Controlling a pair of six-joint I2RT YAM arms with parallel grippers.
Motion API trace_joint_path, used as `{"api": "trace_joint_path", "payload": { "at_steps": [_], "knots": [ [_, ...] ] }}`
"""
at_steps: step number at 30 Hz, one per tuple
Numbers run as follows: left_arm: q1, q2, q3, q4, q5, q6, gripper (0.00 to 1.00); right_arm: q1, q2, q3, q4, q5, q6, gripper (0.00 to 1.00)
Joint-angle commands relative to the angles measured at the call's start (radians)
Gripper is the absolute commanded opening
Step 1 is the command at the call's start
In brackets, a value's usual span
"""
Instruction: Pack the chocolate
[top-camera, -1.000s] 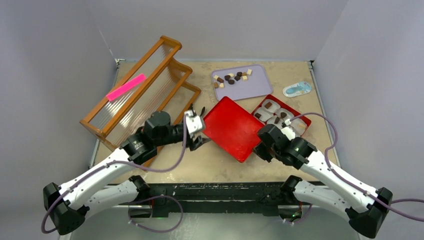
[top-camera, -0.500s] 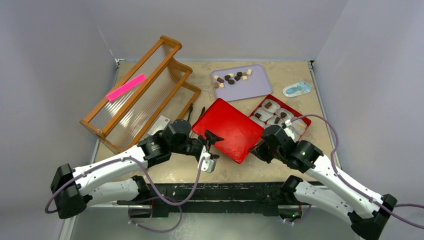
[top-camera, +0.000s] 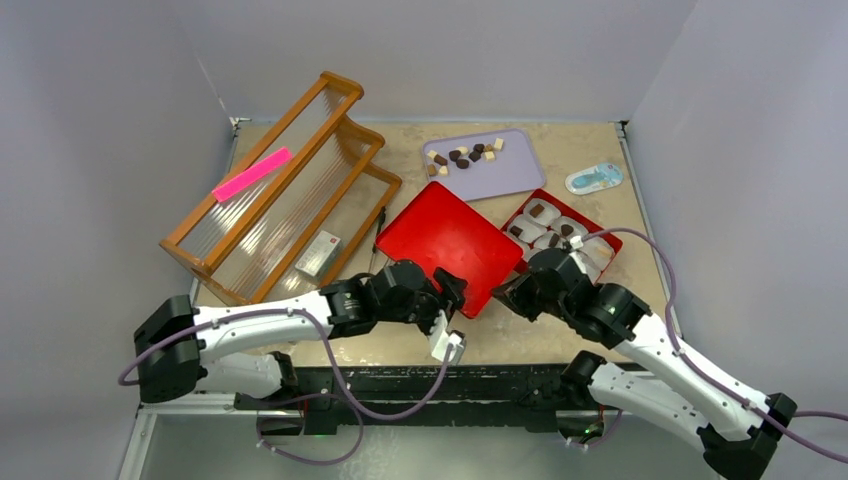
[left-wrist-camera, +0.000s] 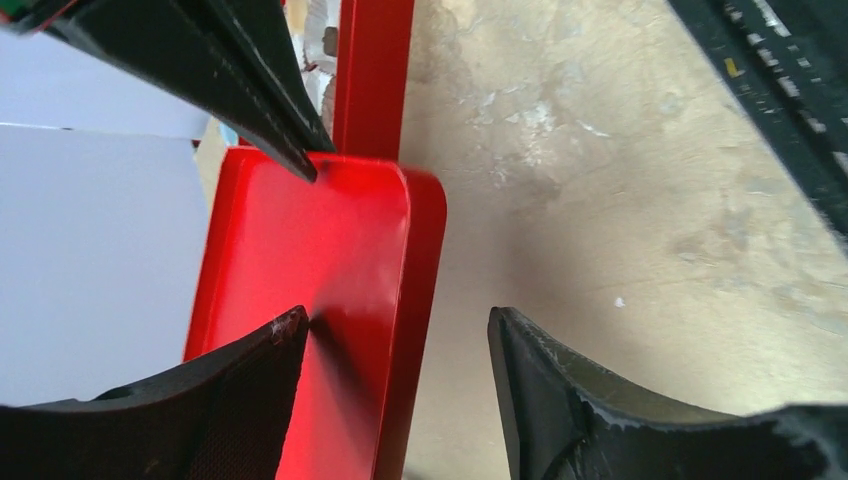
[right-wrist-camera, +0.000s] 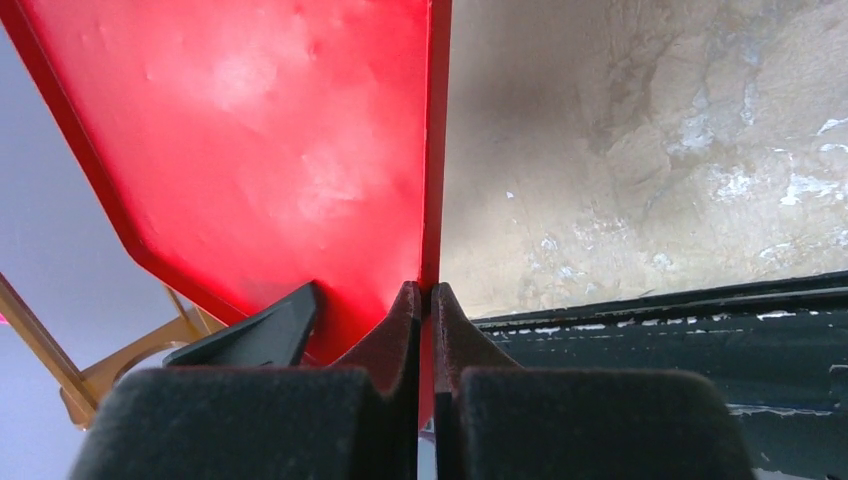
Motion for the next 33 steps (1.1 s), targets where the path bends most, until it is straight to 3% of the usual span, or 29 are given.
{"api": "trace_joint_path", "payload": {
  "at_steps": [1, 5, 11, 12, 15, 17, 20, 24, 29, 33],
  "knots": [
    [-0.037, 0.052, 0.019, 0.128, -0.146, 0.057, 0.62, -0.003, 0.011, 0.004, 0.107, -0.012, 0.013, 0.0],
    [-0.04, 0.052, 0.021, 0.16, -0.189, 0.037, 0.38, -0.003, 0.01, -0.022, 0.154, -0.021, -0.003, 0.0],
    [-0.042, -0.019, 0.029, 0.151, -0.194, -0.052, 0.12, -0.003, 0.014, -0.077, 0.167, 0.015, -0.107, 0.0],
    [-0.042, -0.027, 0.041, 0.128, -0.192, -0.076, 0.11, -0.003, 0.012, -0.088, 0.19, 0.022, -0.174, 0.02],
    [-0.04, -0.053, 0.083, 0.031, -0.172, -0.152, 0.09, -0.004, 0.006, -0.09, 0.205, 0.079, -0.333, 0.31],
    [-0.034, -0.067, 0.114, -0.02, -0.155, -0.223, 0.06, -0.003, -0.006, -0.059, 0.225, 0.116, -0.493, 0.44],
    [0.003, -0.083, 0.149, -0.087, -0.062, -0.288, 0.01, -0.004, -0.036, -0.001, 0.31, 0.105, -0.794, 0.51],
    [0.068, -0.124, 0.183, -0.095, 0.061, -0.372, 0.0, -0.004, -0.089, 0.021, 0.446, -0.085, -1.194, 0.54],
    [0.164, -0.167, 0.257, -0.128, 0.222, -0.483, 0.0, -0.003, -0.191, 0.026, 0.534, -0.228, -1.45, 0.56],
    [0.2, -0.161, 0.333, -0.203, 0.296, -0.52, 0.0, -0.003, -0.241, 0.054, 0.523, -0.47, -1.634, 0.61]
  ]
}}
